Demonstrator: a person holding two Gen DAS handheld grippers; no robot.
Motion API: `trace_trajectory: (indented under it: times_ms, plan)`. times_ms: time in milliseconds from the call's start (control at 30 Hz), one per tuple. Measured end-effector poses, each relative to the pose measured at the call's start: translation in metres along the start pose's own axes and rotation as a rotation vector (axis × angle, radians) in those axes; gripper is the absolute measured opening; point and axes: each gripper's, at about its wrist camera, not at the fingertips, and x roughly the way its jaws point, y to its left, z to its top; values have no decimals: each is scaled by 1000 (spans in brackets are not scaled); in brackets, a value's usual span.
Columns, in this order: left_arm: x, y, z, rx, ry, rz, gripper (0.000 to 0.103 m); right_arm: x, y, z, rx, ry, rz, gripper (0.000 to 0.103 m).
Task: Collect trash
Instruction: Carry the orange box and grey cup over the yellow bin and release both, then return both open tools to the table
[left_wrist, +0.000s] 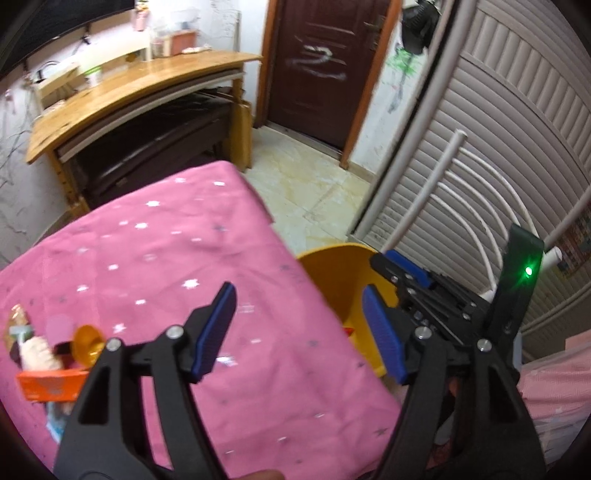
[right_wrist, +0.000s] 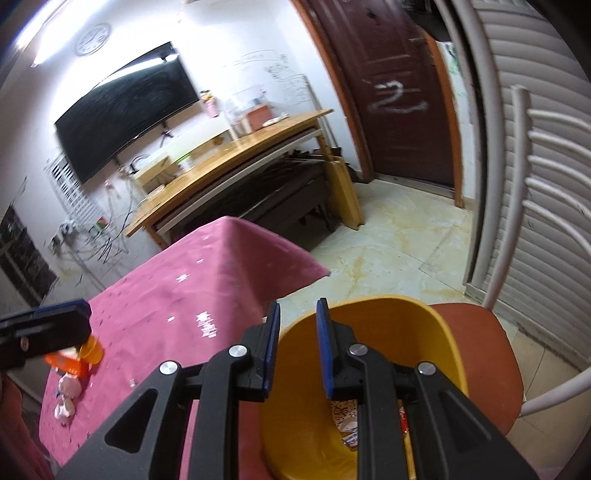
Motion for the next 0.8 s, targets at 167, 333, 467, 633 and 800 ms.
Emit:
trace_trajectory:
  times_ms: [167, 333, 467, 633, 800]
  plan:
    - [-21, 34, -5, -56, -35, 35, 68, 1, 24, -1, -42, 9, 20, 19]
    - [-38, 65, -9, -108, -69, 71, 75, 6, 48, -4, -73, 24, 49, 27]
    - [-53, 89, -15, -142, -102, 113, 77, 8, 68, -2, -113, 26, 72, 34]
    - [-66, 118, -23, -178, -115, 154, 77, 13, 103, -5, -167, 44, 121, 50]
    - [-82, 153, -29, -223, -140, 203, 77, 21, 145, -12, -243, 82, 174, 53]
